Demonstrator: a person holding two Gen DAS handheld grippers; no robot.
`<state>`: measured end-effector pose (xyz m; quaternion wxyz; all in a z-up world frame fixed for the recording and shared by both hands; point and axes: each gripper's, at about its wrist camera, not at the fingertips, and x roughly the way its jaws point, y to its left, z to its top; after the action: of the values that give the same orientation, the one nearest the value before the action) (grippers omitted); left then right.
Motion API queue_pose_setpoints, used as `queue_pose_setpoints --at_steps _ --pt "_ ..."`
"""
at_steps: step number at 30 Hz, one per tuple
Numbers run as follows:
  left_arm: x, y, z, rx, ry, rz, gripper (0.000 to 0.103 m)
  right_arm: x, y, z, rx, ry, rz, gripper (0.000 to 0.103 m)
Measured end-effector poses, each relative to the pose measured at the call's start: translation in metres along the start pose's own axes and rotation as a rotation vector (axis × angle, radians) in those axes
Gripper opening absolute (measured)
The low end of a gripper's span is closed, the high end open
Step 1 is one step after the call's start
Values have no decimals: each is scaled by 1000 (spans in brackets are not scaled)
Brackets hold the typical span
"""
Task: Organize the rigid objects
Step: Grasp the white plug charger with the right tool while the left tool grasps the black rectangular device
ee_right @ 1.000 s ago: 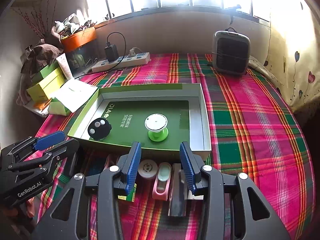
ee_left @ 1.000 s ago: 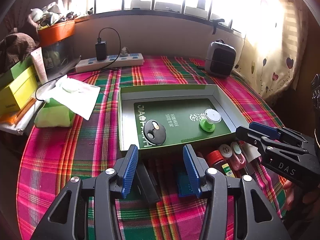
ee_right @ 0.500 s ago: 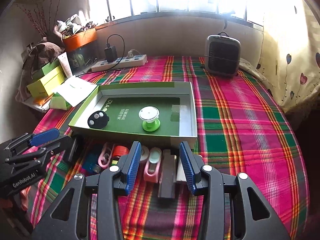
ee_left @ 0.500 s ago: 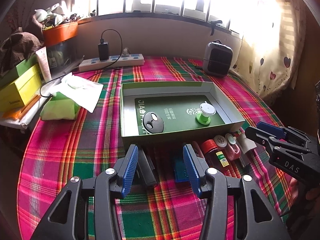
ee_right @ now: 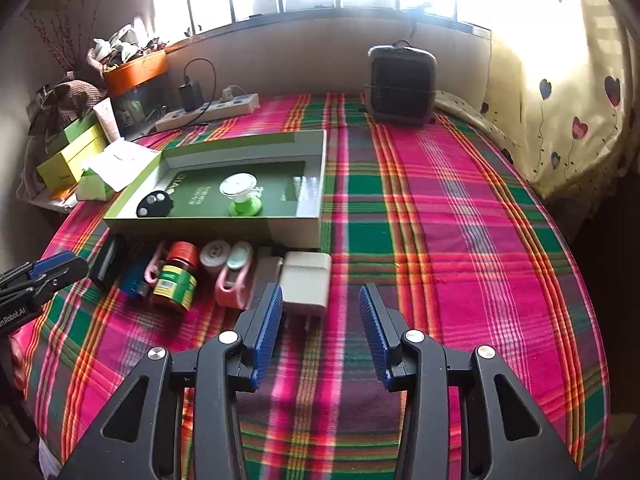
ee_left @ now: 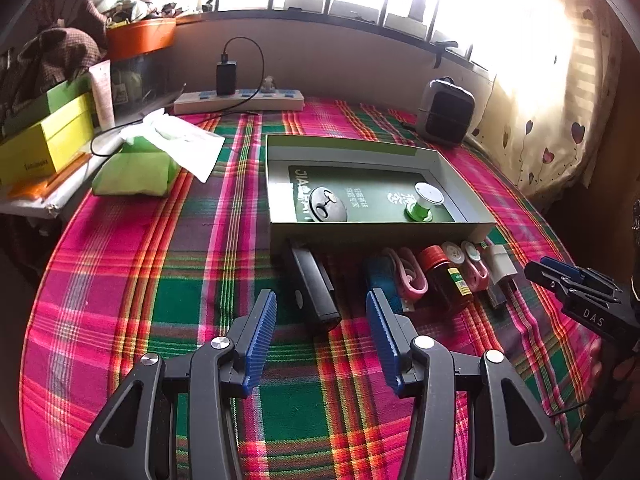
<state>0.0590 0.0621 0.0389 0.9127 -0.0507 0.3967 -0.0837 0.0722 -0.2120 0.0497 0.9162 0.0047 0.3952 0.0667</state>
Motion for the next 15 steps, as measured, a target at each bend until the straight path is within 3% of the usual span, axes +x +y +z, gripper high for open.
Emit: queue_pose_setpoints --at_steps 15 --pt "11 11 -7 -59 38 -23 46 31 -2 11 8 52 41 42"
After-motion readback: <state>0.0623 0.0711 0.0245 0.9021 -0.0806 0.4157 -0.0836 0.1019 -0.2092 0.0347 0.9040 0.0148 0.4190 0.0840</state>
